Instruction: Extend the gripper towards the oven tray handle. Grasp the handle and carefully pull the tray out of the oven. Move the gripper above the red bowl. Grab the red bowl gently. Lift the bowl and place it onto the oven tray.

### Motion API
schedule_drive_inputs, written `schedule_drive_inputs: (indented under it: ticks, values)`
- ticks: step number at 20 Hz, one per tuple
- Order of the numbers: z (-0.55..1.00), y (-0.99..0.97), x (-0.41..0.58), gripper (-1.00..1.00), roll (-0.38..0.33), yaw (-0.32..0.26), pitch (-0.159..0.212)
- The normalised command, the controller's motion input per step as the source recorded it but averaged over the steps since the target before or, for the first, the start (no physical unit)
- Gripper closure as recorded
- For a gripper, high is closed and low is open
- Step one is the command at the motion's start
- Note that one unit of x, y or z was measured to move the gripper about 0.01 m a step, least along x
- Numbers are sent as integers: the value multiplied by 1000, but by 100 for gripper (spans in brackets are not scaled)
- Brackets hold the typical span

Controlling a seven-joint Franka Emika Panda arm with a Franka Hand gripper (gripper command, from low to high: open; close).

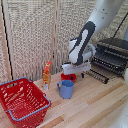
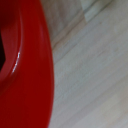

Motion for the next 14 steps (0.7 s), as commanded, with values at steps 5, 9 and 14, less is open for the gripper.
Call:
schedule_drive_inputs:
  ticks: [5,9,14]
  values:
    - [0,0,0,100,0,0,0]
    - [0,0,16,100,0,2,0]
    - [0,0,5,100,0,20,2]
